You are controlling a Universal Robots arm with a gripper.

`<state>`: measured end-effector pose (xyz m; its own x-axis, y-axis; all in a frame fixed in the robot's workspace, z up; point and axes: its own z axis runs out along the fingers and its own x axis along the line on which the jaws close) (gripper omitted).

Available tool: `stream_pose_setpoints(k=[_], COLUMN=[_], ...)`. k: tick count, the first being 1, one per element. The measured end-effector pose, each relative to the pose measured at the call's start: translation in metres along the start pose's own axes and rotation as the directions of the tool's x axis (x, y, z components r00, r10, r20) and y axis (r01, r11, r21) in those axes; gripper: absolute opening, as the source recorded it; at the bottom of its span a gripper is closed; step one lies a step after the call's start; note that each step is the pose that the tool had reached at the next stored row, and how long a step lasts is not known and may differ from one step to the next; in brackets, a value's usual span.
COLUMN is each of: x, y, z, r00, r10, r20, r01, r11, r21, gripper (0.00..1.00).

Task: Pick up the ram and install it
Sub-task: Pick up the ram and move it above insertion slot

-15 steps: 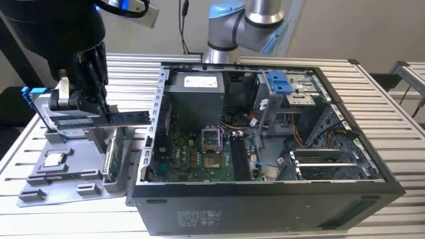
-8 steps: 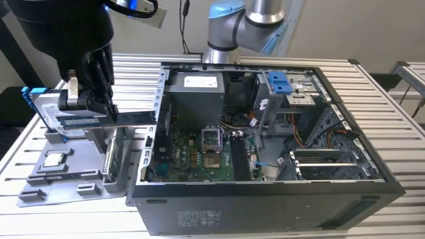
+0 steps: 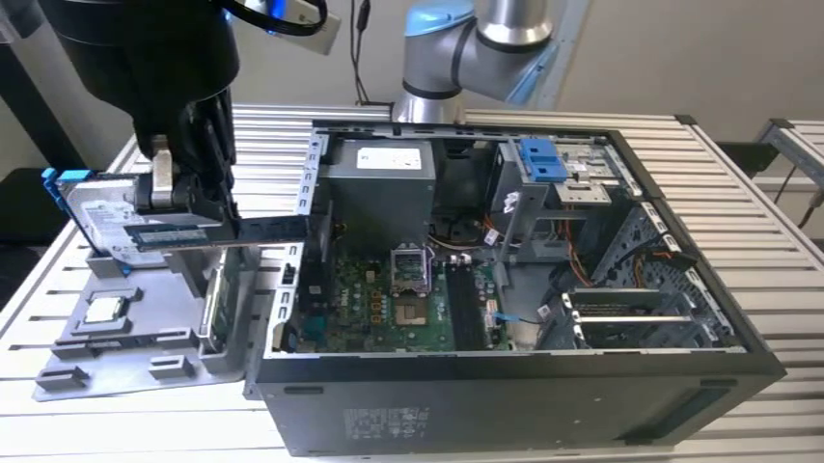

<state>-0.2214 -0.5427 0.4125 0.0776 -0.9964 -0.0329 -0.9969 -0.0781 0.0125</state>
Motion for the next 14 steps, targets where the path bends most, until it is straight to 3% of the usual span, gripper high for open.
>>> stream_pose_setpoints(k=[14], x=[0.0015], y=[-0.0197], z=[-0.0003], r00=[1.0], r10=[0.0], r20=[0.0], r01=[0.0], r11=[1.0], r21=[-0.0001], gripper=[0.15])
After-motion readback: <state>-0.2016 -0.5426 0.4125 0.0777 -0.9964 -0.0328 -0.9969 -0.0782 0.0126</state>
